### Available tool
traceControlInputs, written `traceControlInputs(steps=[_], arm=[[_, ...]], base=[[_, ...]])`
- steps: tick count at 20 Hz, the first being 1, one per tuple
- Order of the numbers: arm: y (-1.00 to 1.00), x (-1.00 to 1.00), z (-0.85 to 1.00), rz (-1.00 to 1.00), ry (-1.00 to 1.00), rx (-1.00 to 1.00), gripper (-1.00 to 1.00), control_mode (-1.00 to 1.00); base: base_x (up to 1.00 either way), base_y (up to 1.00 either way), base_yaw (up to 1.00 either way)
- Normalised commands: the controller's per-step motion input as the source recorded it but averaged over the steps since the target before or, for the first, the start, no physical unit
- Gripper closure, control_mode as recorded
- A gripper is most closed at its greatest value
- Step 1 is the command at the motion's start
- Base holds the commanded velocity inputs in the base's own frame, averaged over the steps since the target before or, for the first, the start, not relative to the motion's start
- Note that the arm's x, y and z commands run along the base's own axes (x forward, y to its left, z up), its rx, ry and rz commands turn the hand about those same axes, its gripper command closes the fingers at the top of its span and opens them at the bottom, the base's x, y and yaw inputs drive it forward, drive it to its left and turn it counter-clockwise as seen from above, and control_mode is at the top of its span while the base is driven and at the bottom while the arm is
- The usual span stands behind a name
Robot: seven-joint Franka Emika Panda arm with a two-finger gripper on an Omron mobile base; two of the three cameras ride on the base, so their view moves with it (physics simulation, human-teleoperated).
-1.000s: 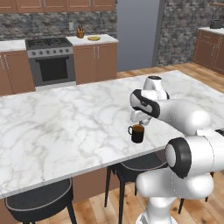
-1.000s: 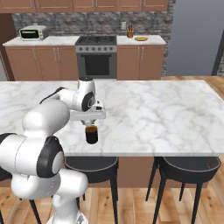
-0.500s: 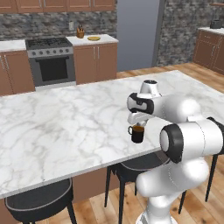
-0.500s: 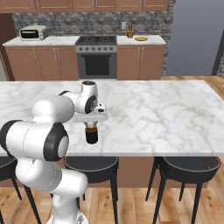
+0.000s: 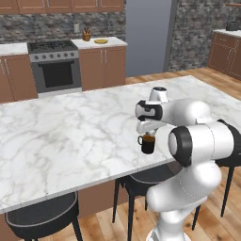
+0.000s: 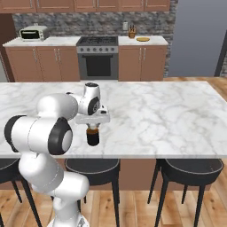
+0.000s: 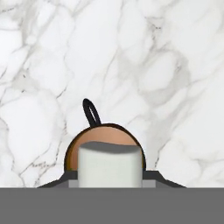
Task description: Pick up the marshmallow and place it in the cup of hot chocolate on the dining counter.
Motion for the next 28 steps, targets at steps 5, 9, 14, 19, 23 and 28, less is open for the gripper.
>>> traceControlInputs(steps=[5, 9, 14, 19, 23, 28], arm=[[0.00, 0.00, -0.08, 0.00, 0.00, 0.00, -1.00, -1.00], [0.00, 0.00, 0.00, 0.00, 0.00, 0.00, -1.00, -1.00], [0.00, 0.00, 0.05, 0.02, -0.11, 0.00, -1.00, -1.00], [0.00, -0.23, 0.77, 0.01, -0.29, 0.00, -1.00, -1.00], [0.00, -0.70, 1.00, 0.00, -0.29, 0.00, -1.00, -1.00], [0.00, -1.00, 1.00, 0.00, -0.28, 0.00, -1.00, -1.00]], base=[[0.00, 0.00, 0.00], [0.00, 0.00, 0.00], [0.00, 0.00, 0.00], [0.00, 0.00, 0.00], [0.00, 0.00, 0.00], [0.00, 0.00, 0.00]])
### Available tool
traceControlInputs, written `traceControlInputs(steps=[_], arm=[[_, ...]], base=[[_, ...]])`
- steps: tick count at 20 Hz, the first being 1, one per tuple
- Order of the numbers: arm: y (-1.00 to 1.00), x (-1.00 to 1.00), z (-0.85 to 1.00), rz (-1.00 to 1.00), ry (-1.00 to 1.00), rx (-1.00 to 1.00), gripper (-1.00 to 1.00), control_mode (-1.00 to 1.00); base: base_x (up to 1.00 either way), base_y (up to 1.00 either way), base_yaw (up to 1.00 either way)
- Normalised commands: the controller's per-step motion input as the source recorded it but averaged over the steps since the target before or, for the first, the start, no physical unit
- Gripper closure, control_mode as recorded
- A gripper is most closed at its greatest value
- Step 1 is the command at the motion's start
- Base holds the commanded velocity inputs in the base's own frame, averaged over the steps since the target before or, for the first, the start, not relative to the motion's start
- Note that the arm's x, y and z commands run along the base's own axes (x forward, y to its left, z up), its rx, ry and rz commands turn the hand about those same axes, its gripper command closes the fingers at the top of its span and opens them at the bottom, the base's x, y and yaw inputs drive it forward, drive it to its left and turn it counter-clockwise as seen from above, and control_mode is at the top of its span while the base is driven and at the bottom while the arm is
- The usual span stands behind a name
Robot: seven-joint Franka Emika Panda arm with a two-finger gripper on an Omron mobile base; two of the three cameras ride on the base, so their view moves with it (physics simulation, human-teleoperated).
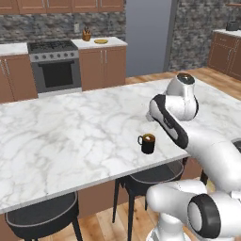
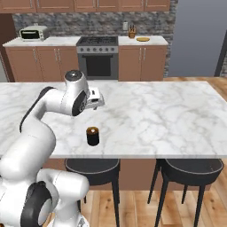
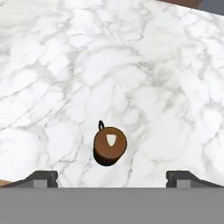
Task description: Pick up the marshmallow and place it in the cup of hot chocolate on the dining counter.
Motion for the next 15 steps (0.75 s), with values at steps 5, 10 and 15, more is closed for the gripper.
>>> traceControlInputs(steps=[5, 10, 15], arm=[[0.00, -1.00, 1.00, 0.00, -0.28, 0.00, -1.00, -1.00], [0.02, -0.99, 1.00, 0.00, -0.21, 0.00, -1.00, -1.00], [0.25, -0.48, 0.69, 0.00, -0.04, 0.00, -1.00, -1.00]], base=[[0.00, 0.00, 0.00], [0.00, 0.00, 0.00], [0.00, 0.00, 0.00]])
